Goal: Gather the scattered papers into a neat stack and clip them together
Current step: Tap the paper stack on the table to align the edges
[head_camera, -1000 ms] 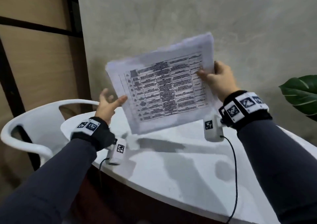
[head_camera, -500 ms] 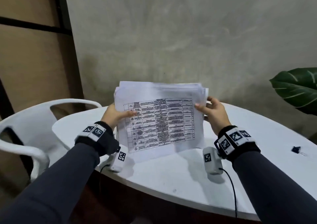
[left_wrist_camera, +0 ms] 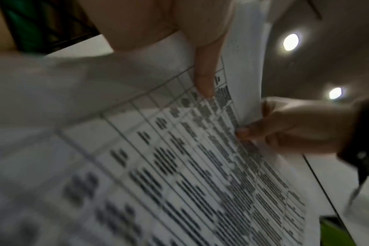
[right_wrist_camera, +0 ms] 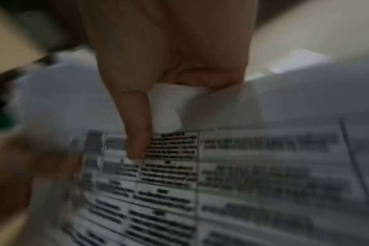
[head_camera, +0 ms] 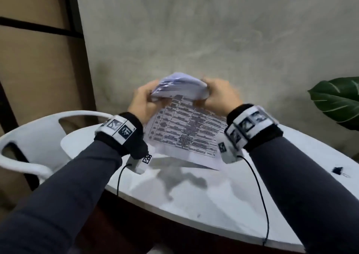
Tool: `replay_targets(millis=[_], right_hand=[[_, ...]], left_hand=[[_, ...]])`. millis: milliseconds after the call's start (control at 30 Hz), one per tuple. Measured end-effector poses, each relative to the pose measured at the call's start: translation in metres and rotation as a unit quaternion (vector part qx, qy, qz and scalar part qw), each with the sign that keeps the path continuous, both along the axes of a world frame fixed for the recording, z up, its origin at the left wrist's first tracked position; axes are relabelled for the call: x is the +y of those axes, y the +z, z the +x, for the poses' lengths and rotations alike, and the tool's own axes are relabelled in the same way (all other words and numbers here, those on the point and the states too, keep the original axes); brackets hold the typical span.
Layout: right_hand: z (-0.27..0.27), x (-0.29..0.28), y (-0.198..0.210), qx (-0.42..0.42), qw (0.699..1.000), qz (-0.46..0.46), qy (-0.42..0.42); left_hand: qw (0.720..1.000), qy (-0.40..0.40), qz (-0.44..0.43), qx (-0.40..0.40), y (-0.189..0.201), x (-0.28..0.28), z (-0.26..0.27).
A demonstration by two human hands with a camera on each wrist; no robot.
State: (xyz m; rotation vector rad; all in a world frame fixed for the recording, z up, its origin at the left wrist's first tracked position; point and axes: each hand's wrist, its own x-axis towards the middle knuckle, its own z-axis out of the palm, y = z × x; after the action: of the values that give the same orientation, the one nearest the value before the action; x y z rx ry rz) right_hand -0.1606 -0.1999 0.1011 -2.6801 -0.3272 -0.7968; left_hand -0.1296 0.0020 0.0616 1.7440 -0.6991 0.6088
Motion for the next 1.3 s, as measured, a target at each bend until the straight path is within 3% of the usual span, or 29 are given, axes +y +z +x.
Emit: replay_targets(millis=[67, 133, 200, 233, 267, 333, 400, 500, 633, 867, 1033, 1133, 1300], right_hand=[[0.007, -0.007, 0.005, 0.049, 0.989, 0.129, 0.044], [0.007, -0.018, 0.002, 0.039, 0.959, 0.269, 0.081], [0.004, -0.029, -0.004, 0.036, 0.908, 0.397, 0.129], [0.003, -0.031, -0.008, 0.037, 0.883, 0.446, 0.142], [0.001, -0.032, -0.012, 0.040, 0.864, 0.481, 0.145], [0.001, -0.030, -0.022, 0.050, 0.828, 0.536, 0.156], [0.001, -0.025, -0.030, 0.051, 0.808, 0.565, 0.160], [0.001, -0.028, -0.044, 0.041, 0.808, 0.568, 0.148], [0.000, -0.038, -0.067, 0.057, 0.829, 0.540, 0.135], [-0.004, -0.030, -0.032, -0.006, 0.821, 0.545, 0.169], [0.000, -0.023, -0.007, -0.077, 0.824, 0.558, 0.056], [0.010, -0.023, 0.003, -0.066, 0.821, 0.567, 0.009], [0.016, -0.024, 0.005, -0.063, 0.821, 0.567, -0.029]], left_hand=[[0.994, 0.081, -0.018, -0.075, 0.003, 0.003, 0.002], [0.960, 0.242, -0.003, -0.140, 0.001, 0.014, 0.007], [0.941, 0.331, -0.017, -0.073, -0.005, 0.023, 0.012], [0.958, 0.282, -0.044, -0.001, -0.007, 0.026, 0.012], [0.977, 0.183, -0.093, 0.065, -0.007, 0.025, 0.010], [0.966, 0.025, -0.183, 0.181, -0.009, 0.021, 0.016], [0.955, 0.037, -0.204, 0.212, -0.008, 0.014, 0.019], [0.958, 0.075, -0.197, 0.192, -0.008, 0.006, 0.017], [0.968, 0.007, -0.172, 0.185, -0.026, 0.005, 0.013], [0.967, -0.044, -0.192, 0.160, -0.009, 0.004, 0.004], [0.982, 0.004, -0.165, 0.095, 0.007, -0.003, -0.004], [0.988, 0.022, -0.145, 0.048, 0.005, -0.005, 0.000], [0.990, -0.013, -0.120, 0.071, 0.002, 0.008, 0.005]])
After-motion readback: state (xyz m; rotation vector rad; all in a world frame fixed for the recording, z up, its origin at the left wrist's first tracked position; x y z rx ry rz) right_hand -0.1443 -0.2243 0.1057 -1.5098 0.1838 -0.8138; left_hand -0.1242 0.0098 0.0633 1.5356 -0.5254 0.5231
